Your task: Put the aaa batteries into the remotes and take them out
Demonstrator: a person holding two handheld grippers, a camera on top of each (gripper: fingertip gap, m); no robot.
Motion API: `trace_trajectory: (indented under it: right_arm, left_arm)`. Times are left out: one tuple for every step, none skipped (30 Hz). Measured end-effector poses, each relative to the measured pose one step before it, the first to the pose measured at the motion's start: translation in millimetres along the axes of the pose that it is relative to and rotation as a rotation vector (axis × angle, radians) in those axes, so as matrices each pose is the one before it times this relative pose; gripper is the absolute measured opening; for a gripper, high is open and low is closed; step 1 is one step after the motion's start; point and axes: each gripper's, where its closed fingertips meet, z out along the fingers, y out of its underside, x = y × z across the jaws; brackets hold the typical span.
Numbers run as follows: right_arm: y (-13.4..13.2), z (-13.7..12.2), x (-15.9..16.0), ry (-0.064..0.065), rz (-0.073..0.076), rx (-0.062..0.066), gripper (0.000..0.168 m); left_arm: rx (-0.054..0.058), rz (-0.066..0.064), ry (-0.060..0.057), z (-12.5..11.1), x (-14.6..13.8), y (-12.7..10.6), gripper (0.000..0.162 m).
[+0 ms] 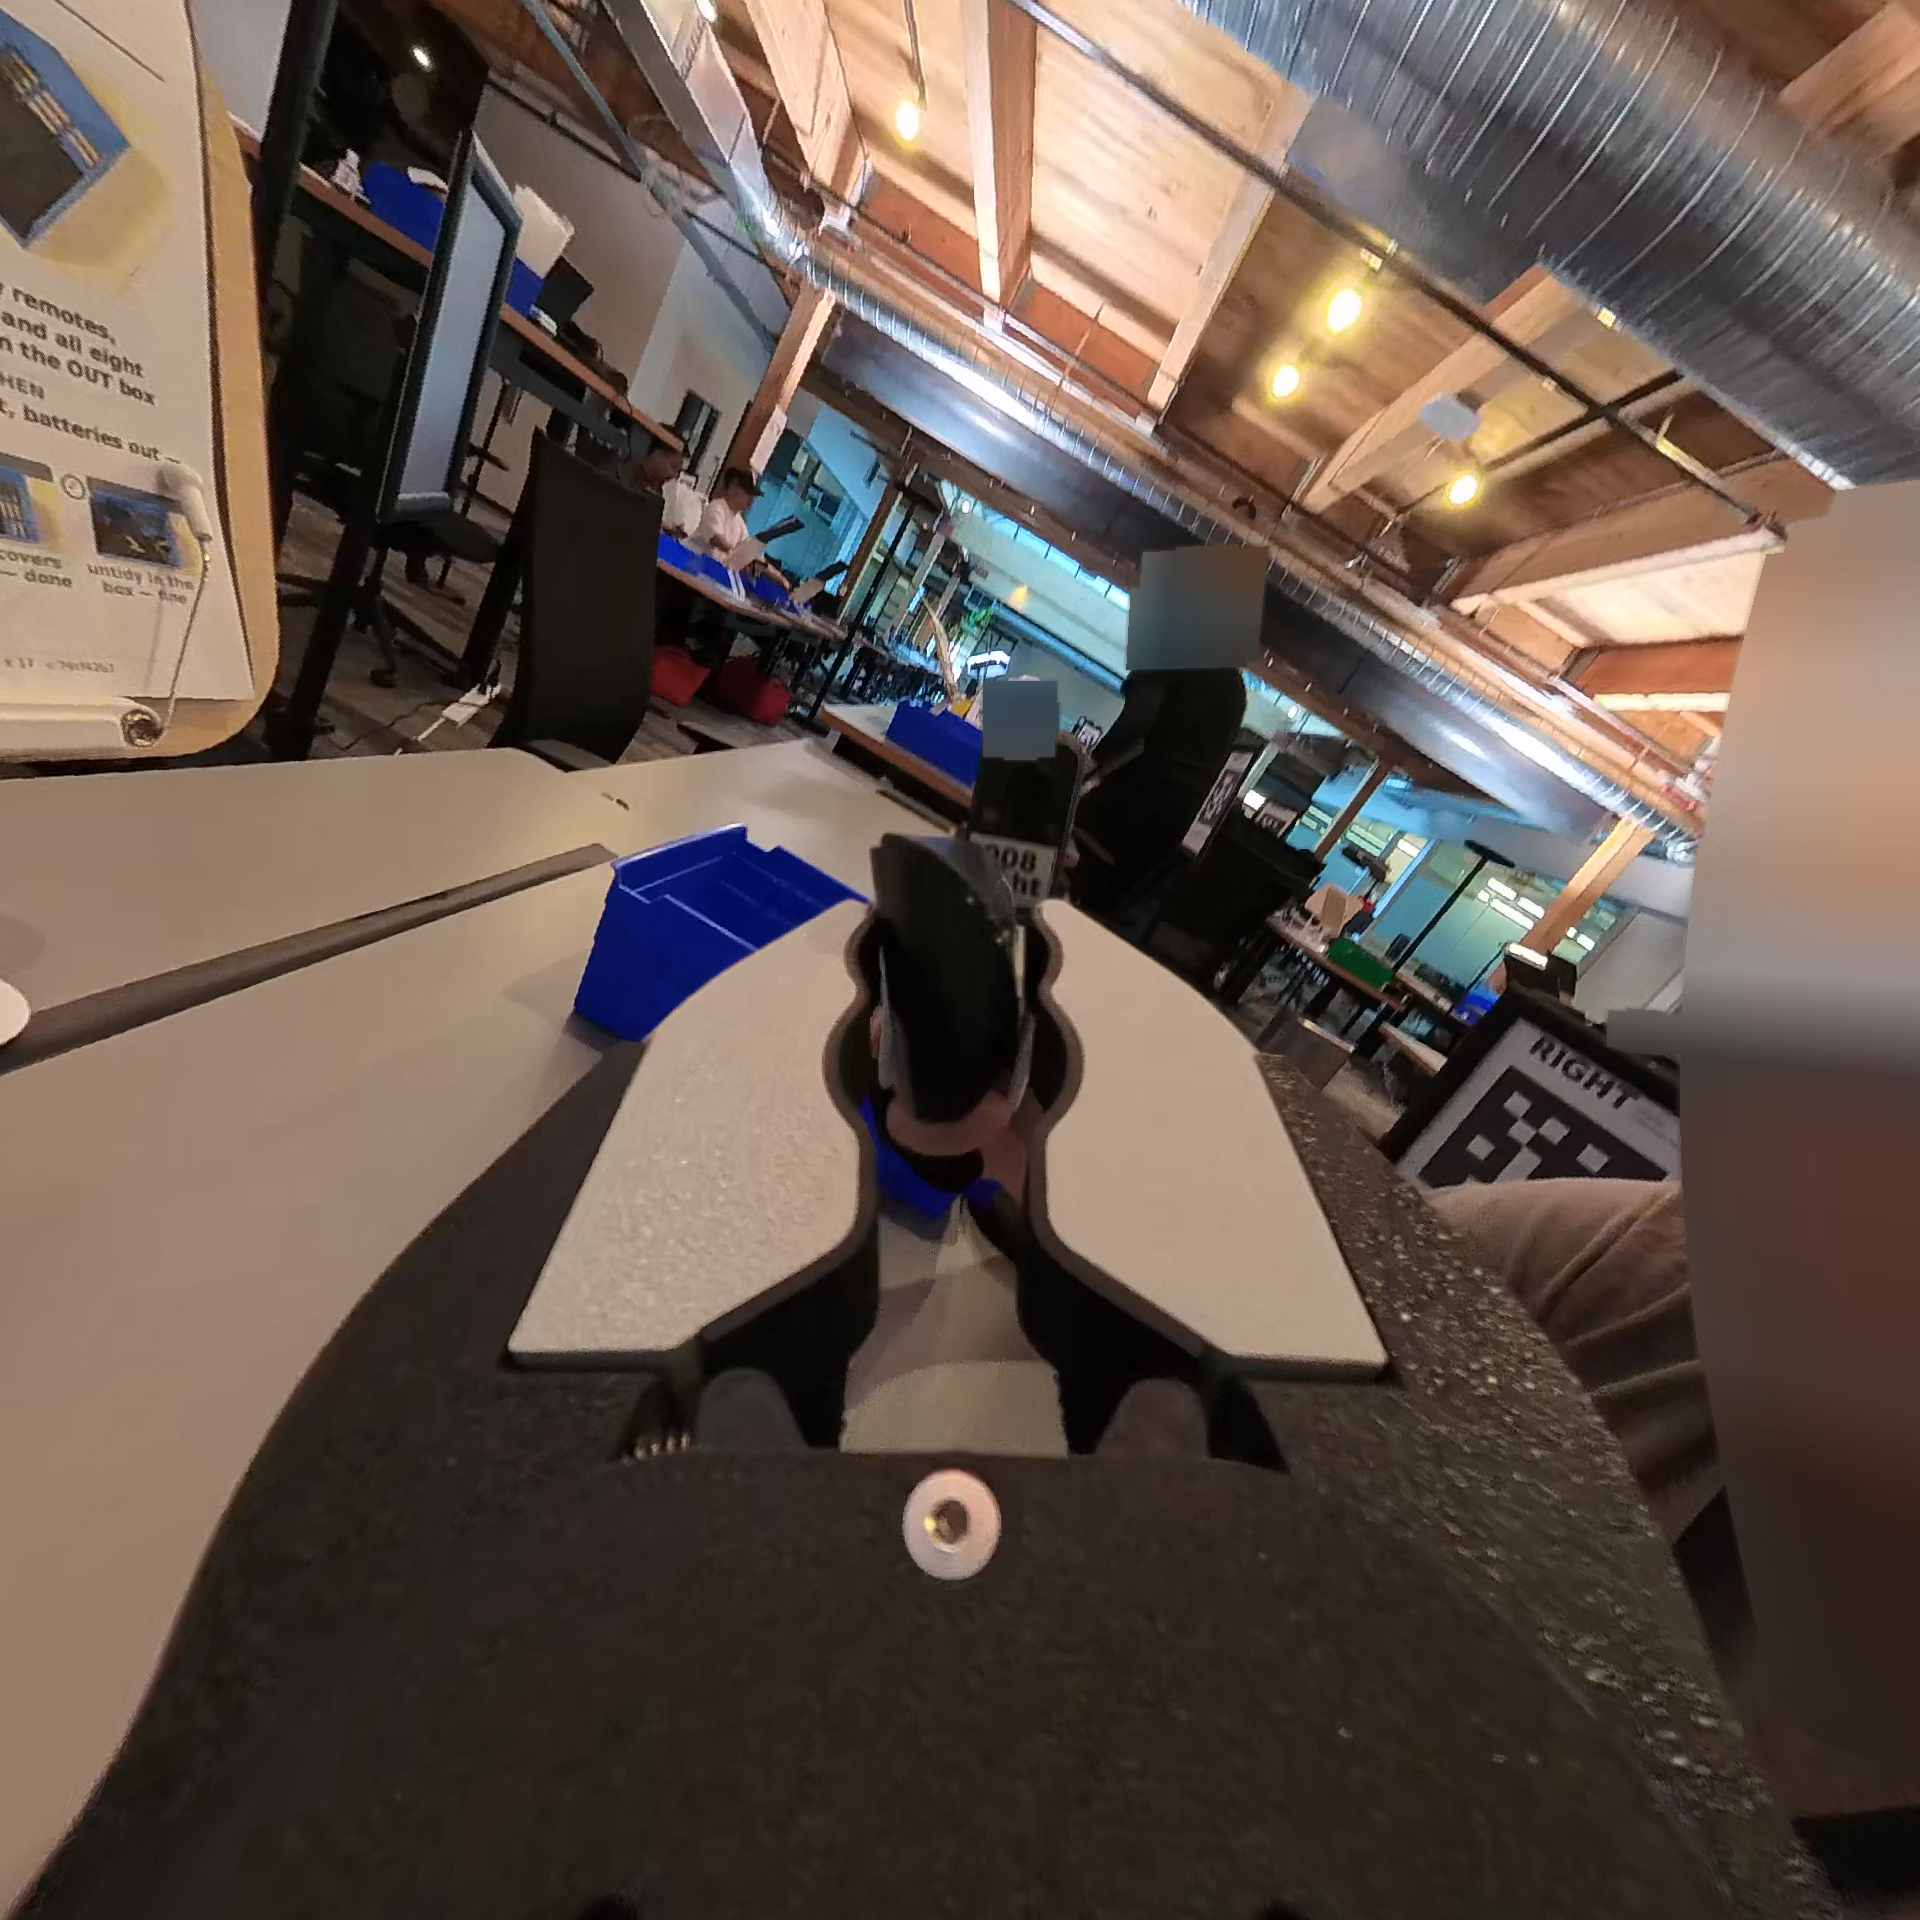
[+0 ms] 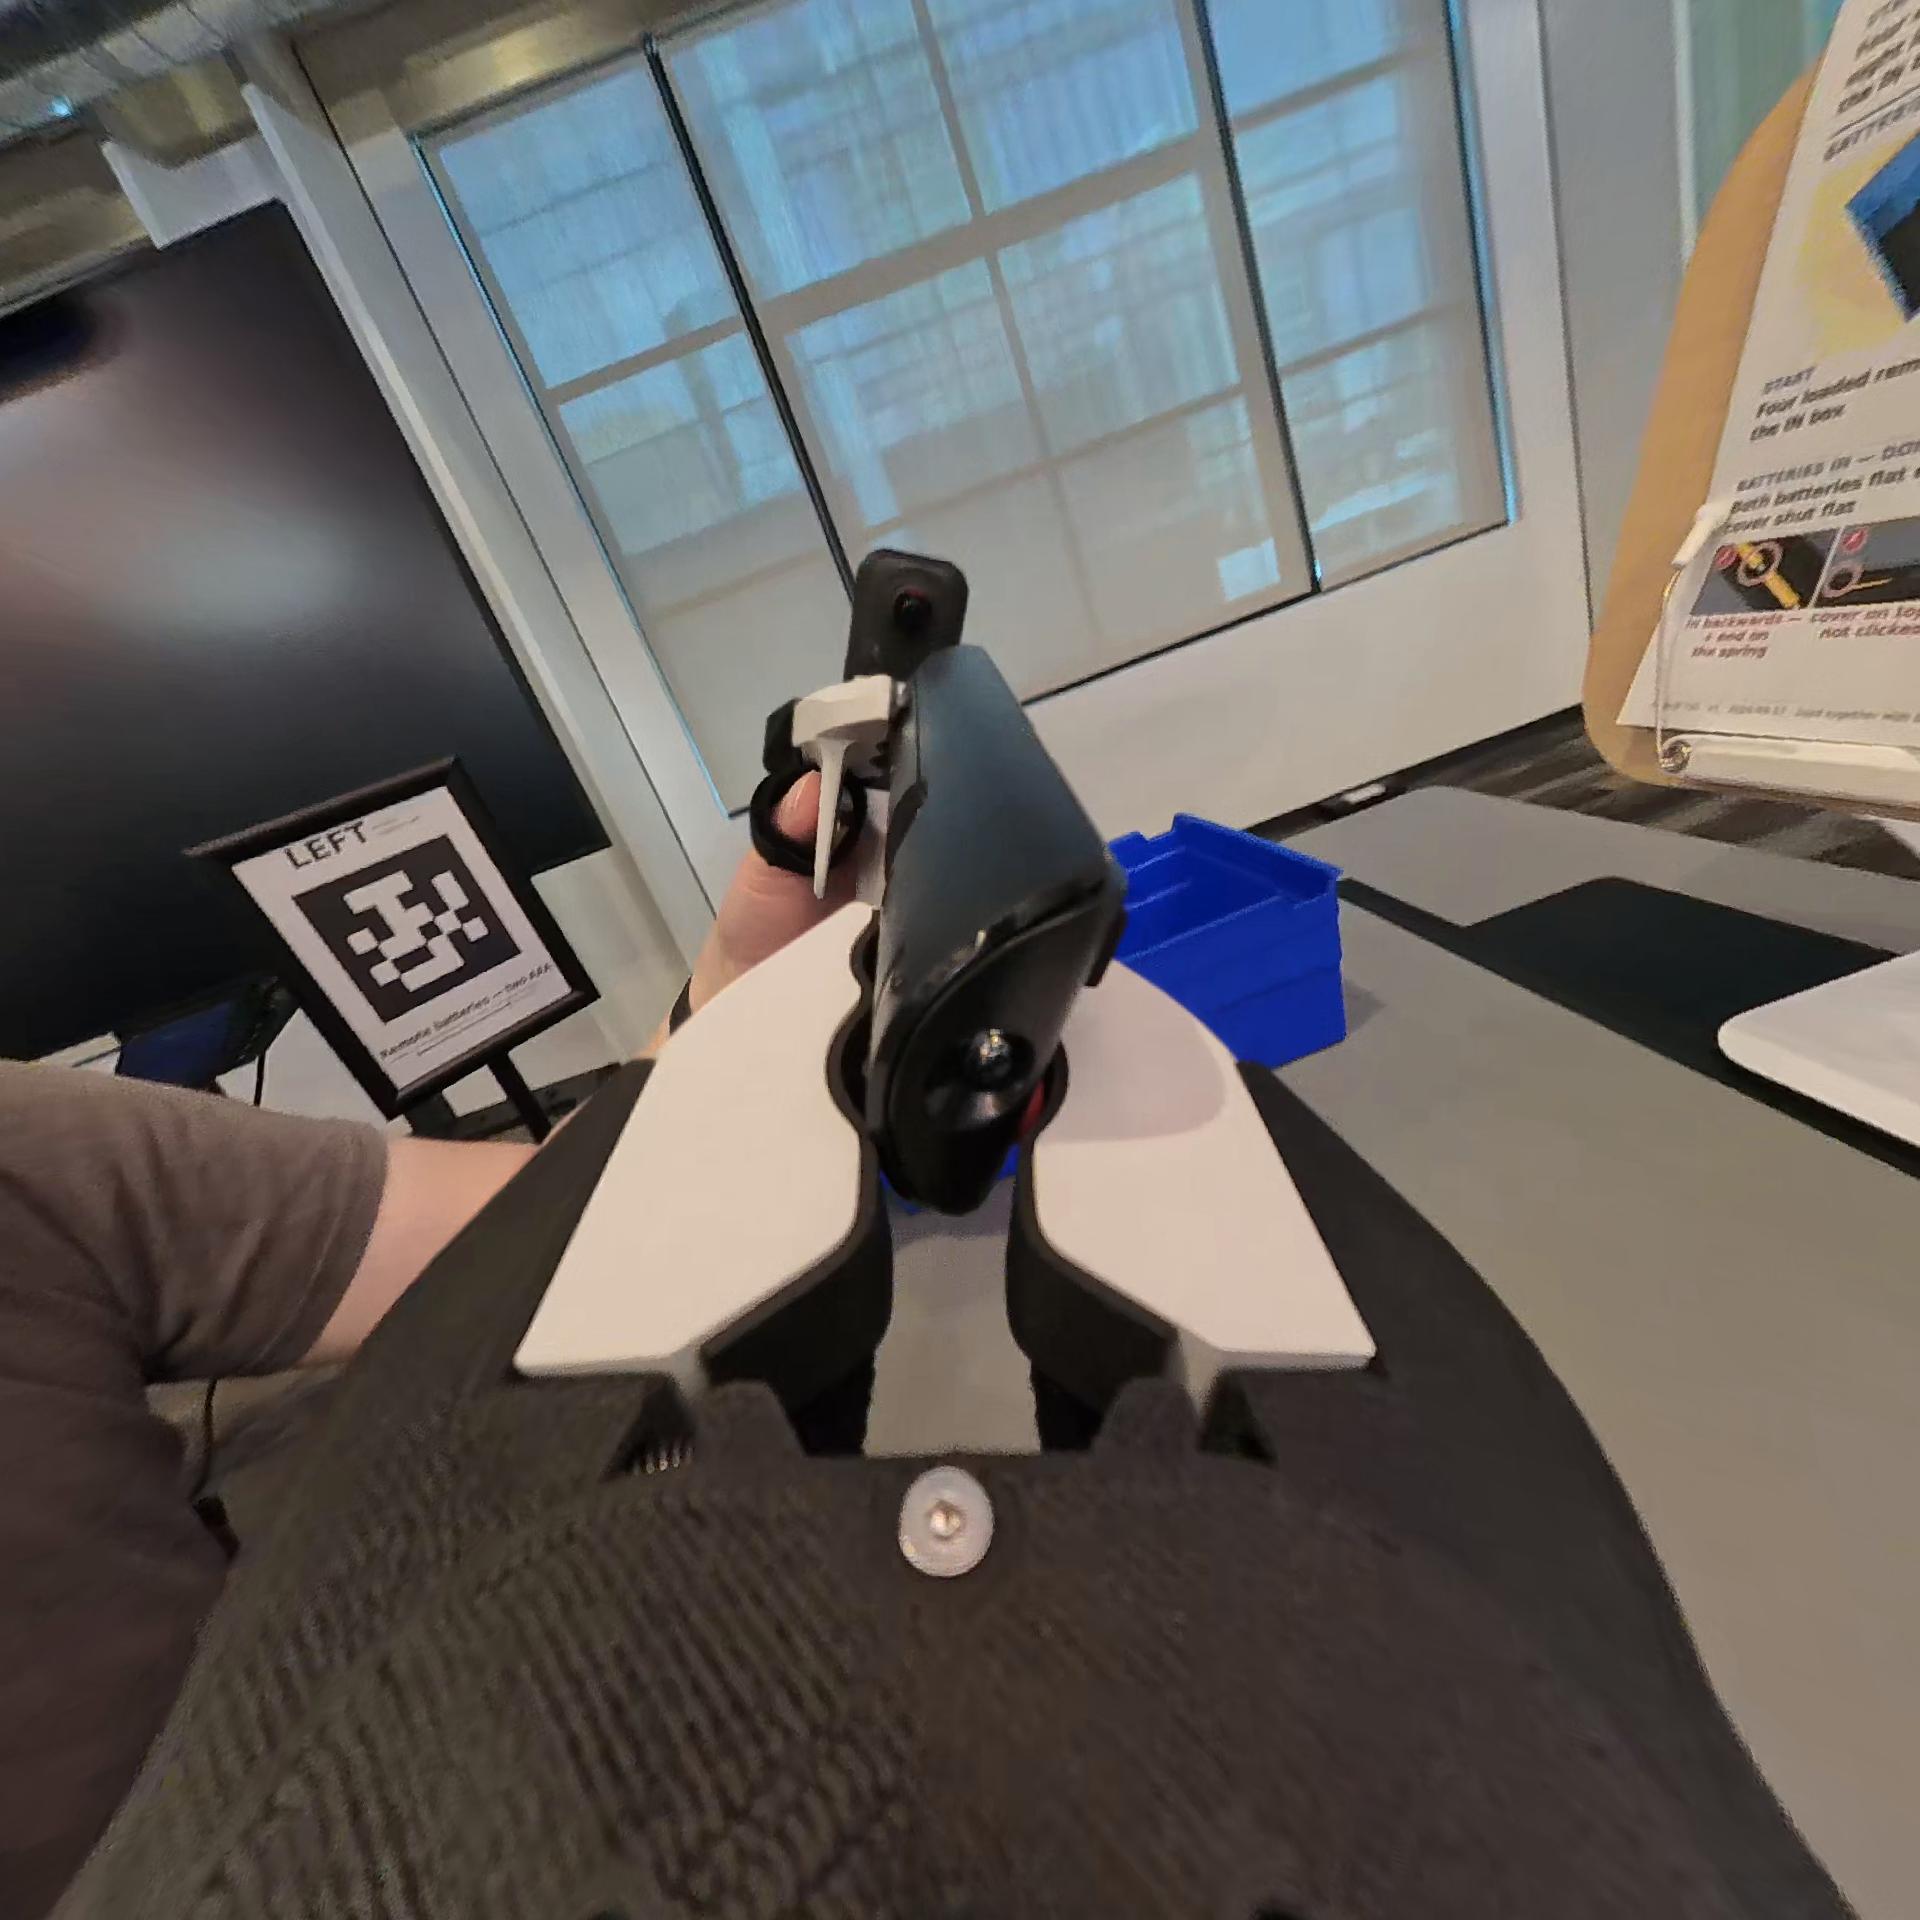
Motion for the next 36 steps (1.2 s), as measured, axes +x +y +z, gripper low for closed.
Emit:
trace_trajectory:
  right_arm:
    - [1.39,-0.21,0.23,-0.0036,0.0032,-0.0288,0.021]
    - [1.35,0.22,-0.43,-0.0023,-0.0034,-0.0225,0.021]
    - [1.45,0.56,-0.80,-0.0017,-0.0080,-0.0172,0.021]
    - [1.45,0.74,-0.90,-0.0027,-0.0057,-0.0155,0.021]
    - [-0.07,0.02,-0.45,0.0004,-0.0055,-0.0026,0.020]
    - [-0.62,-0.10,-0.38,-0.0029,0.0003,0.0020,0.020]
    - [-0.17,0.29,-0.84,-0.0104,0.0121,-0.0004,0.021]
    - [-0.79,0.36,-0.32,-0.0072,0.0132,0.0051,0.021]
    - [-1.11,0.36,-0.13,-0.0003,0.0026,0.0118,0.023]
    - [-0.91,0.58,-0.26,0.0004,-0.0029,0.0115,0.023]
    - [0.15,0.70,-1.15,-0.0063,-0.0011,0.0009,0.024]
    - [0.87,0.76,-1.89,-0.0124,-0.0018,-0.0079,0.026]
    - [0.43,0.65,-1.35,-0.0050,-0.0063,-0.0054,0.027]
    - [0.02,0.30,0.28,0.0102,-0.0100,-0.0030,0.028]
    - [0.26,0.41,0.85,0.0153,-0.0136,-0.0032,0.027]
    - [0.29,0.26,0.30,0.0111,-0.0163,-0.0011,0.027]
    - [0.20,0.22,0.33,0.0096,-0.0146,-0.0022,0.027]
    - [0.19,0.08,0.35,0.0088,-0.0123,-0.0031,0.027]
    - [-0.42,-0.26,0.51,0.0094,-0.0125,0.0007,0.025]
    - [-0.66,-0.31,0.63,0.0123,-0.0145,0.0023,0.025]
    - [-0.51,-0.53,0.38,0.0117,-0.0194,0.0002,0.024]
    - [-0.08,-0.12,0.37,0.0115,-0.0210,-0.0034,0.023]
    - [0.00,0.01,0.21,0.0098,-0.0180,-0.0046,0.023]
    - [-0.72,-0.16,-0.63,0.0047,-0.0174,0.0027,0.023]
    - [-0.89,-0.29,-1.10,0.0020,-0.0178,0.0044,0.023]
    - [-0.60,-0.42,-1.28,0.0000,-0.0153,0.0001,0.023]
    - [-0.92,-0.52,-1.45,-0.0035,-0.0059,-0.0018,0.022]
    - [-0.80,-0.46,-1.26,-0.0055,0.0031,-0.0039,0.022]
    - [-0.48,-0.43,-0.82,-0.0044,0.0037,-0.0035,0.022]
    - [-0.23,-0.28,-0.60,-0.0041,0.0030,-0.0024,0.021]
    - [-0.05,-0.30,-0.55,-0.0061,0.0026,-0.0011,0.021]
    - [0.20,-0.14,-0.36,-0.0053,0.0014,-0.0013,0.021]
    - [1.06,0.04,0.20,-0.0024,0.0003,-0.0075,0.021]
    - [1.83,-0.29,0.95,-0.0001,-0.0048,-0.0135,0.021]
    - [2.20,-0.48,1.70,0.0021,-0.0117,-0.0142,0.021]
    - [3.63,-0.46,2.86,0.0030,-0.0068,-0.0217,0.021]
  left_arm:
    - [-0.0198,0.0161,-0.0080,0.99,-0.10,2.23,0.030]
    - [-0.0219,0.0208,-0.0103,1.38,-0.22,2.81,0.031]
    - [-0.0288,0.0201,-0.0086,1.84,0.12,4.13,0.031]
    - [-0.0375,0.0134,-0.0138,2.19,-0.80,5.51,0.029]
    - [-0.0270,0.0120,-0.0108,1.42,-0.75,3.90,0.030]
    - [-0.0082,-0.0048,0.0040,-0.19,0.59,0.63,0.029]
    - [-0.0001,-0.0211,0.0193,-0.86,2.35,-0.66,0.027]
    - [0.0074,-0.0215,0.0127,-0.29,1.55,-1.21,0.026]
    - [0.0255,-0.0103,0.0076,0.10,0.99,-2.51,0.025]
    - [0.0366,-0.0140,0.0112,0.27,0.92,-3.39,0.024]
    - [0.0369,-0.0276,0.0131,0.19,0.35,-3.30,0.024]
    - [0.0269,-0.0297,0.0129,-0.05,-0.57,-1.97,0.024]
    - [0.0100,-0.0241,0.0123,-0.34,-1.03,-0.41,0.024]
    - [0.0068,-0.0157,0.0030,-0.28,-1.73,-0.21,0.024]
    - [0.0090,-0.0069,0.0007,-0.10,-1.05,-0.39,0.024]
    - [0.0060,-0.0028,0.0024,0.34,-0.16,-0.15,0.024]
    - [0.0083,-0.0008,-0.0018,0.41,-0.21,-0.52,0.024]
    - [-0.0059,0.0015,0.0015,0.90,0.46,1.20,0.024]
    - [-0.0049,0.0007,0.0019,0.81,0.62,0.93,0.024]
    - [0.0050,0.0011,-0.0002,0.62,0.61,-0.18,0.024]
    - [-0.0002,0.0004,0.0035,0.54,1.00,0.24,0.024]
    - [-0.0007,0.0028,0.0012,0.20,0.71,-0.05,0.024]
    - [0.0067,0.0025,-0.0016,0.15,0.51,-0.84,0.024]
    - [-0.0016,-0.0016,0.0025,0.22,0.92,0.15,0.024]
    - [-0.0005,0.0011,0.0055,0.40,1.25,0.01,0.024]
    - [-0.0001,0.0049,0.0062,0.40,1.37,0.05,0.024]
    - [-0.0036,0.0121,0.0101,0.38,1.86,0.16,0.024]
    - [-0.0082,0.0241,0.0048,0.38,1.58,0.45,0.024]
    - [-0.0105,0.0303,-0.0040,0.30,1.08,0.40,0.024]
    - [-0.0128,0.0402,-0.0128,0.16,0.52,0.25,0.025]
    - [-0.0164,0.0466,-0.0138,-0.02,0.54,0.54,0.026]
    - [-0.0207,0.0374,-0.0129,-0.28,0.28,0.85,0.027]
    - [-0.0293,0.0409,-0.0234,-1.01,-1.53,1.55,0.029]
    - [-0.0345,0.0513,-0.0320,-2.38,-2.92,1.81,0.031]
    - [-0.0344,0.0576,-0.0410,-3.80,-4.04,0.81,0.034]
    - [-0.0338,0.0704,-0.0599,-5.54,-6.24,-0.11,0.038]
